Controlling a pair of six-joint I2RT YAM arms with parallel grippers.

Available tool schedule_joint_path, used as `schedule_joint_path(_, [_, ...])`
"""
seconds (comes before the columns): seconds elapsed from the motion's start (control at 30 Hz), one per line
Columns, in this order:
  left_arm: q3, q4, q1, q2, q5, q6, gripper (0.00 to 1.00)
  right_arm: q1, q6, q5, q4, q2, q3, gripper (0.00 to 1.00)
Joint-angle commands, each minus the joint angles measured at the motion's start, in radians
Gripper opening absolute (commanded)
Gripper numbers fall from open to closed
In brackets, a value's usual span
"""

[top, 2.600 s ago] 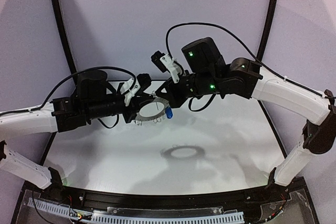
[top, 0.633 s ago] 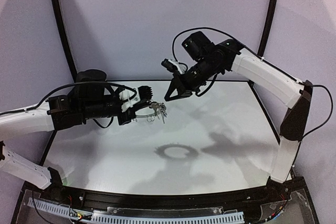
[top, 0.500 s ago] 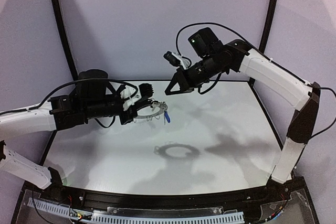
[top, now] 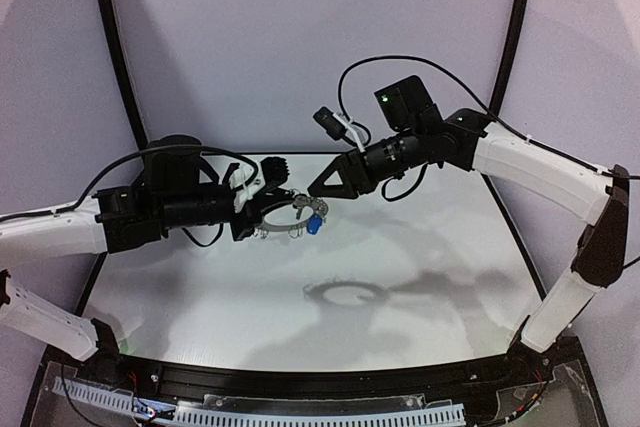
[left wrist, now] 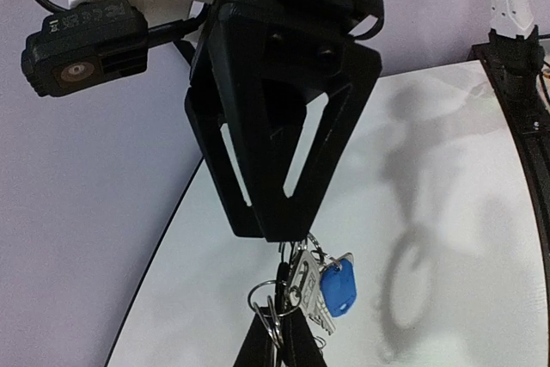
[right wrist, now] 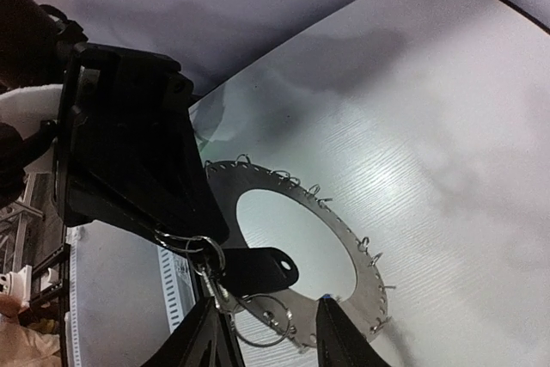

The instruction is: Remove the keys from the keyring

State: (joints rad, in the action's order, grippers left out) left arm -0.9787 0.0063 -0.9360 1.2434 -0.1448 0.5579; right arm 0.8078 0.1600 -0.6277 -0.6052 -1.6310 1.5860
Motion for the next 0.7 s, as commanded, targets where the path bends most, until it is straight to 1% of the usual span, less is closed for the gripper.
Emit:
schedule_joint_path(0.0, [0.000,0.006,-0.004,-0.063,-0.102,0.020,0.01,-0.001,-0.069,-0.052,0.152,0.050,-0.049,0.42])
schedule_joint_path(0.07, [0.000,-0.019,-0.003,-0.076,-0.125,0.017,0.01,0.000,-0.102,-0.081,0.165,0.054,-0.059,0.43])
schedule_joint_path(0.17, [0.009,-0.021,-0.004,-0.095,-0.152,0.013,0.01,-0.001,-0.136,-0.168,0.156,0.035,-0.035,0.43])
schedule_joint_path(0.4, [0.002,-0.022,-0.004,-0.084,-0.138,0.026,0.01,-0.001,-0.104,-0.329,0.127,-0.015,0.015,0.43])
schedule_joint_path(0.67, [0.000,-0.012,-0.004,-0.074,-0.127,0.051,0.01,0.008,-0.095,-0.288,0.028,-0.080,0.083,0.43])
